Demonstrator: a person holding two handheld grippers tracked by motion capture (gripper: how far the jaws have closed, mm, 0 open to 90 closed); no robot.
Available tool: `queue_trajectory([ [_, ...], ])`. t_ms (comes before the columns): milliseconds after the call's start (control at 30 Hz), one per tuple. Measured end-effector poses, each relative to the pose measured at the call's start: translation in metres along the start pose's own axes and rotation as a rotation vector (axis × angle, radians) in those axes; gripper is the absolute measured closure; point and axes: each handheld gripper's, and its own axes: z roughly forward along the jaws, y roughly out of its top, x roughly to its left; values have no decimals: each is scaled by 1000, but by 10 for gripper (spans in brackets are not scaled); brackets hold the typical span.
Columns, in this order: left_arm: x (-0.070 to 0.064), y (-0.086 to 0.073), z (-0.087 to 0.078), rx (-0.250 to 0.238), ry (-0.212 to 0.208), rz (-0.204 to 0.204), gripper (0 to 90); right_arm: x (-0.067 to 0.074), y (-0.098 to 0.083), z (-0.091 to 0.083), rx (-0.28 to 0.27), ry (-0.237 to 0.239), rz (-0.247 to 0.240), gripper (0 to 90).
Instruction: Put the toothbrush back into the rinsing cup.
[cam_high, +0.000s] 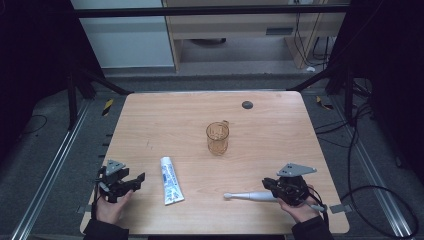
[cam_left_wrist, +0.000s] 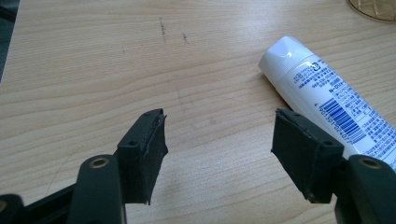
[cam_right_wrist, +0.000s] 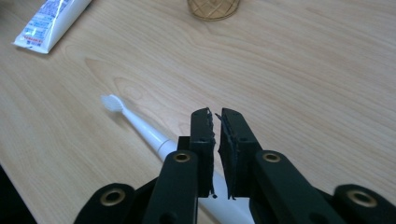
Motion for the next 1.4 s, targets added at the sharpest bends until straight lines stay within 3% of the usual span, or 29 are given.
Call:
queue_trajectory([
  [200,-2,0,0,0,0,4,345,6,-1,3,19,32,-11,898],
  [667,-3,0,1,8,0,9,346,20,-8,17,87,88,-39,900],
  [1400,-5,0,4,15,3,18,344,25,-12,37,174,106,-76,900],
])
